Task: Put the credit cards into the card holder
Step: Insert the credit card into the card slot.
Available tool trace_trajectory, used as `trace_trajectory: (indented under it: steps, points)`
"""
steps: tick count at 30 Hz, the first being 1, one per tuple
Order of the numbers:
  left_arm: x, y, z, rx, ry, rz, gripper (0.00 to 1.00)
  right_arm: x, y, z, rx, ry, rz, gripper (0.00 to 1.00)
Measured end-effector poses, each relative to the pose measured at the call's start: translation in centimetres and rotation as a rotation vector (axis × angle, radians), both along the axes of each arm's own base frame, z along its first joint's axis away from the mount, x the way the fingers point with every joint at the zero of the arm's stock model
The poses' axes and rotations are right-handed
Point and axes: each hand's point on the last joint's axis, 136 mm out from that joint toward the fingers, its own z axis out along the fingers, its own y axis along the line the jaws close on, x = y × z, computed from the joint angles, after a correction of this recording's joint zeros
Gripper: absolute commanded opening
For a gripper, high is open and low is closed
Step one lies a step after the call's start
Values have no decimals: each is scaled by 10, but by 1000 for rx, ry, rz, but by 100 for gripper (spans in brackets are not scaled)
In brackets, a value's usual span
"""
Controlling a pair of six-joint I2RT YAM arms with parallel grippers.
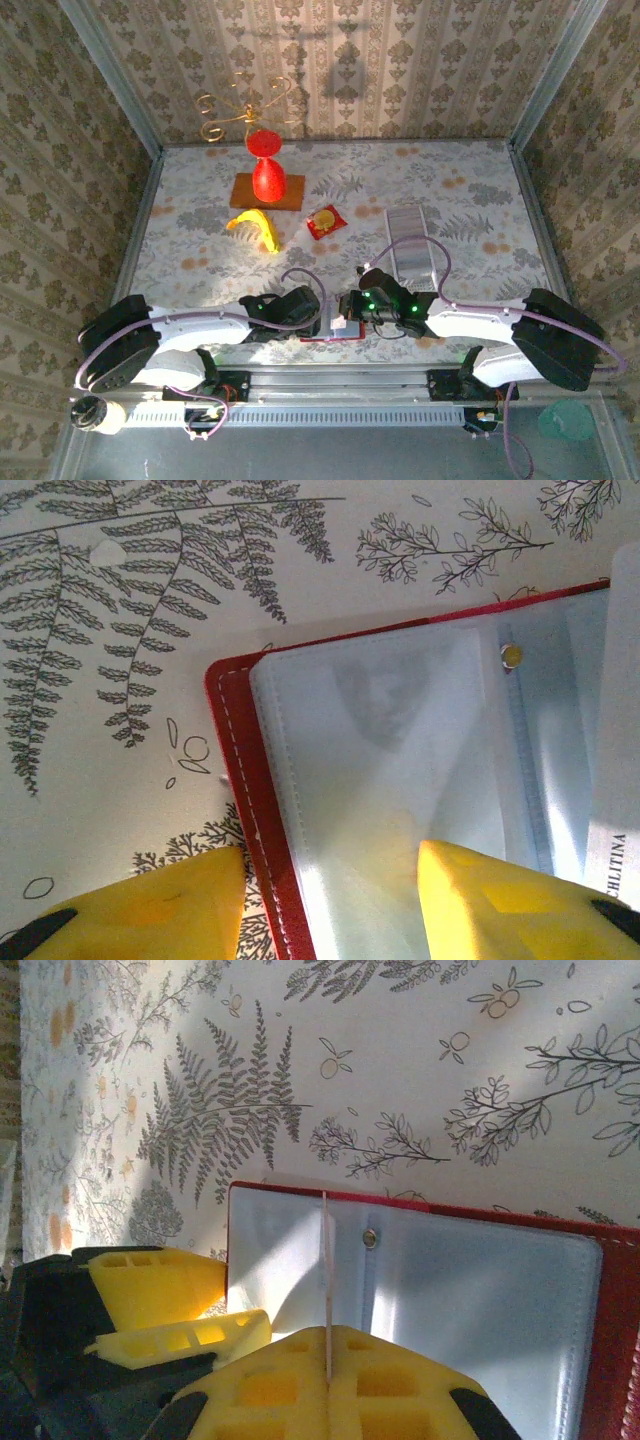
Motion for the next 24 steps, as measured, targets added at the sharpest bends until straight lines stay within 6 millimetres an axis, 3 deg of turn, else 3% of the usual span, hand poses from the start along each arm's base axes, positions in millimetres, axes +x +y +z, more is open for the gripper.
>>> trace_trajectory:
  steps: [18,24]
  points:
    - [0,-3,1,-18,1,12,40,-1,9,-5,25,21,-12,0]
    - [0,-3,1,-21,0,13,39,-4,5,-18,5,49,-22,0]
